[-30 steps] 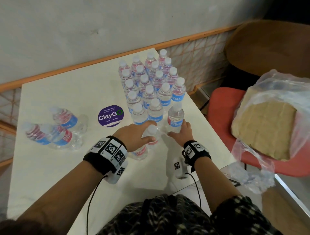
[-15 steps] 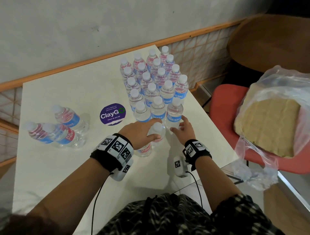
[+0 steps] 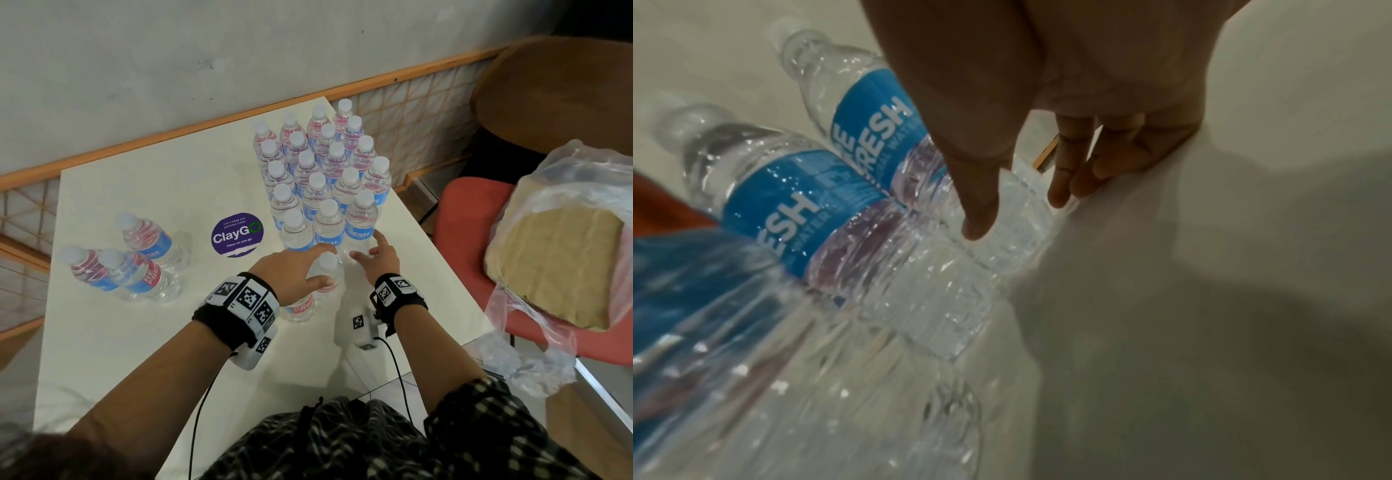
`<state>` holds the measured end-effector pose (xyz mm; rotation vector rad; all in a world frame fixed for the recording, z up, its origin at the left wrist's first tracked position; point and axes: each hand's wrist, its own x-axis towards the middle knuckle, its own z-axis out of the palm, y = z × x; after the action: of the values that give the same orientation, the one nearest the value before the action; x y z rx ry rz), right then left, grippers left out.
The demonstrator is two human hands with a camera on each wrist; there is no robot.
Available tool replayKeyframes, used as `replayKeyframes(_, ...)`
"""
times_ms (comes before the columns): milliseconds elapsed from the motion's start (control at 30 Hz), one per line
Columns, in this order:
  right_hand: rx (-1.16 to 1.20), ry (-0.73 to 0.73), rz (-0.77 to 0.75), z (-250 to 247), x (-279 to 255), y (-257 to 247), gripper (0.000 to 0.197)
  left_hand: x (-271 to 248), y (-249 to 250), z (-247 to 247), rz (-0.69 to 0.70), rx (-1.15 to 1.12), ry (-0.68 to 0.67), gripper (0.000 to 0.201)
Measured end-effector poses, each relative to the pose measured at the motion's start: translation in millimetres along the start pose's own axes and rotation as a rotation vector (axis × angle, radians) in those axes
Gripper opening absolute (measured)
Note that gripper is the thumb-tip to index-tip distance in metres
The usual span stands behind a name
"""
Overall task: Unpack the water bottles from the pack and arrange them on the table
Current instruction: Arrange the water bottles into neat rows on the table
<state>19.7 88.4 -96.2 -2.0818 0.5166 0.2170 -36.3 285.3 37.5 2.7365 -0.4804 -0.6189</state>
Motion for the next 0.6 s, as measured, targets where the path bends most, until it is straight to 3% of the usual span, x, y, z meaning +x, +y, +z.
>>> replayKeyframes(233,0.029,0.008,-0.01,1,-4,-2,0.074,1,0,0,-0.007,-0.015,-0.014,0.05)
replayKeyframes(367,0.107,0.005,-0.021,-6,-16,8,0.06,2,0,0,-0.009,-0.03,-0.012,0.049)
replayKeyframes(467,0.037,-0.179,-0.087,-5,-28,14,0.056,5,4,-1,-0.004,-0.034,0.001,0.049)
replayKeyframes(600,-0.058,-0.366,-0.199,15,-45,13,0.077,10,19,0,0.02,-0.055,0.001,0.049)
